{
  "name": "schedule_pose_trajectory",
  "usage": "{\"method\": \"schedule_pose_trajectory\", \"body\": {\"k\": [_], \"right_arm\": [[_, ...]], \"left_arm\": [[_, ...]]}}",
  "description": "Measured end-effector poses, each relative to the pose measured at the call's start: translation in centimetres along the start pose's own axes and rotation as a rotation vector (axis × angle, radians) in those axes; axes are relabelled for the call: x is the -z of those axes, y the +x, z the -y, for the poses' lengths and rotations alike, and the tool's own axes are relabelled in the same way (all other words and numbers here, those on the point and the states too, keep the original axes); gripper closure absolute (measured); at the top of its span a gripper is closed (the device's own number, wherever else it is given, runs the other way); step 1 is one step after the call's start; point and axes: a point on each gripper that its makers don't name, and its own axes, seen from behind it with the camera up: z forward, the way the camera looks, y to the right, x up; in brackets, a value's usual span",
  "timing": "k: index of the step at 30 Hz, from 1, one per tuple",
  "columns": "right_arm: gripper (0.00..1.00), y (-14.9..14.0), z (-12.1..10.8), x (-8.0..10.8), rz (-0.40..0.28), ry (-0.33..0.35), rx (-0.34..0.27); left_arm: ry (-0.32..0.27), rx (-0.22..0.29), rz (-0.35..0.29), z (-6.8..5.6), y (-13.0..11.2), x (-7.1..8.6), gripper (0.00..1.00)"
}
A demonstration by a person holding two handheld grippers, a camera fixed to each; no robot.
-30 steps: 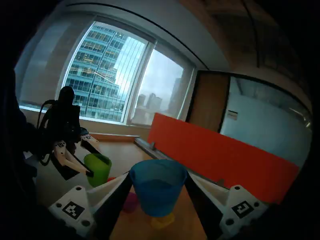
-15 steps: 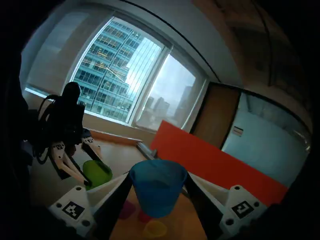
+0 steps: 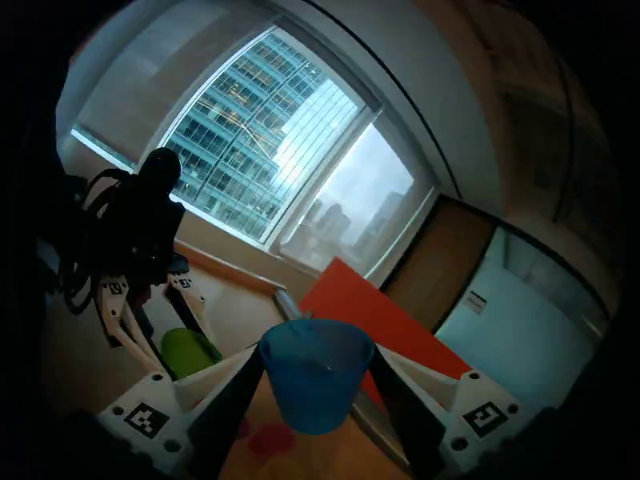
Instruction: Pour water
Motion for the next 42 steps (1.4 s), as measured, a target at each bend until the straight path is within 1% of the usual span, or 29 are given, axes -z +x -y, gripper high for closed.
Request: {"method": "schedule_pose_trajectory", "body": {"k": [3,12,21,32,38,42], "right_arm": [[0.08,0.4,-0.3,-0.3,-0.005,-0.002,0.030],[0.08,1.1,-1.3,-1.4,-0.003,-0.008,0.132],[0.08,1.7,-1.5,-2.6,0.001,-0.004,0.251],[0.08,2.0,-2.1,-3.5,0.014,-0.011,0.388],[0.08,2.4,-2.5,-3.7,0.014,-0.013,0.446],[0.08,2.7,-2.8,-3.9,0.015,-0.015,0.467]], "left_arm": [[0.003,-0.003,0.000,0.1,0.1,0.0,0.10],[-0.003,-0.003,0.001,-0.2,-0.1,-0.3,0.10],[-0.011,-0.005,-0.003,-0.7,0.3,-0.7,0.10],[-0.013,-0.007,-0.006,-0.8,0.5,-0.8,0.10],[-0.016,-0.007,-0.008,-0.9,0.6,-0.9,0.10],[-0.017,-0.008,-0.008,-1.0,0.6,-0.9,0.10]]}}
